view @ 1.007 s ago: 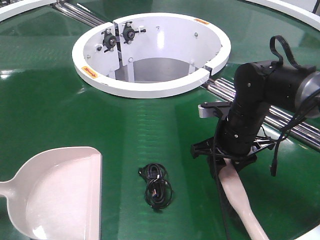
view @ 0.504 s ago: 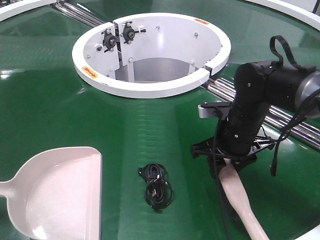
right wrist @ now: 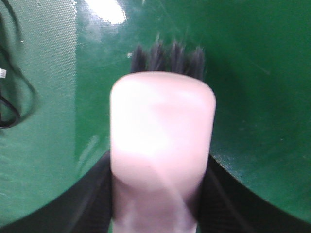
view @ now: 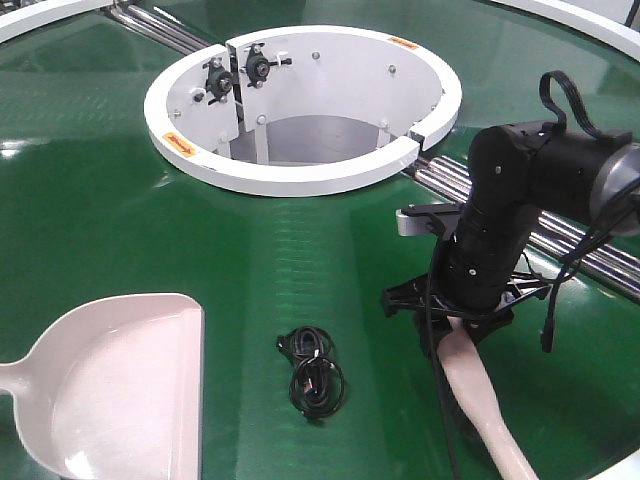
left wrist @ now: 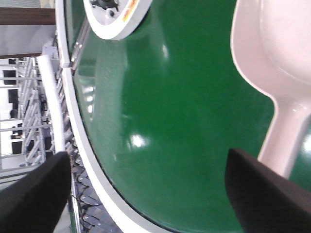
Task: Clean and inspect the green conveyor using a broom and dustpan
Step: 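Reach the left gripper to the dustpan handle and grasp it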
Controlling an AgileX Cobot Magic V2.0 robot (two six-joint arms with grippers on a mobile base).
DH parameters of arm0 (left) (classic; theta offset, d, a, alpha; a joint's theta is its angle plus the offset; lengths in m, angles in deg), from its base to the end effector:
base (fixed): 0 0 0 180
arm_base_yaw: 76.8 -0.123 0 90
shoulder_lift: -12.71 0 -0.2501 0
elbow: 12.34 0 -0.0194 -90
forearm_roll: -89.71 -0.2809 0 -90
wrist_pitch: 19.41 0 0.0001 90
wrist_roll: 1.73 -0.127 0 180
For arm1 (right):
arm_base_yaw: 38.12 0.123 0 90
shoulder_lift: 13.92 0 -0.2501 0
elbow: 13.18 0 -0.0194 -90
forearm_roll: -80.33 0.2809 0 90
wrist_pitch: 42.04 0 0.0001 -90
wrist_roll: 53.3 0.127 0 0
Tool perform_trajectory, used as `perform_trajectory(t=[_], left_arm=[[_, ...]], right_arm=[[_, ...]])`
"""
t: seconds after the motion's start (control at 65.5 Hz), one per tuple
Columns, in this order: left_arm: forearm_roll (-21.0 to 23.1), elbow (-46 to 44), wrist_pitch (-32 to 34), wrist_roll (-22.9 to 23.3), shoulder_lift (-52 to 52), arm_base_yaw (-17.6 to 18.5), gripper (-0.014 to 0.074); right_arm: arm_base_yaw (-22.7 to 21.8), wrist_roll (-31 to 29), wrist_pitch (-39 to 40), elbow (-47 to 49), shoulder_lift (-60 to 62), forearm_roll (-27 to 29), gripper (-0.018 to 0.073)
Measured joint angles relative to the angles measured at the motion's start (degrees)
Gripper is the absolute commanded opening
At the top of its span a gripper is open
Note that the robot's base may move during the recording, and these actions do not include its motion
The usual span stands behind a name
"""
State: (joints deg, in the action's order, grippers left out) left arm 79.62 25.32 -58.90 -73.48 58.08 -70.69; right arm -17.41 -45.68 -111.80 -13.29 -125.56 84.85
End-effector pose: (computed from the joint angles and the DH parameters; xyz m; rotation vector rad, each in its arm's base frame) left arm 0.2080 -0.0080 0.2872 1.4815 1.7001 0.8469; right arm 0.3306 0.1350 0.1428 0.3094 -3.0809 -0.1006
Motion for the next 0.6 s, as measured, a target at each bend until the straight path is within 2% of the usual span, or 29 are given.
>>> perform_trajectory(t=[0.122,0.29,0.412,0.488,0.595], left_arm=[[-1.6,-0.7,-5.7,0.0,1.5,0.0,0.0591],[-5.4,-5.8,-19.7,0.0,9.5,0.0,0.0591],[-8.0,-10.5,-27.6,0.0,16.3,0.0,0.0591],[-9.5,-12.7,-30.4,0.0,20.2,0.0,0.0591],[-11.6,-14.3,-31.0,0.1,25.9,0.0,0.0591]], right_arm=[[0.0,0.0,0.0,0.0,0.0,0.0,-0.0002],[0.0,0.0,0.0,0.0,0.0,0.0,-0.0002],[0.0,0.0,0.0,0.0,0.0,0.0,-0.0002],[0.0,0.0,0.0,0.0,0.0,0.0,-0.0002],[0.0,0.0,0.0,0.0,0.0,0.0,-0.0002]])
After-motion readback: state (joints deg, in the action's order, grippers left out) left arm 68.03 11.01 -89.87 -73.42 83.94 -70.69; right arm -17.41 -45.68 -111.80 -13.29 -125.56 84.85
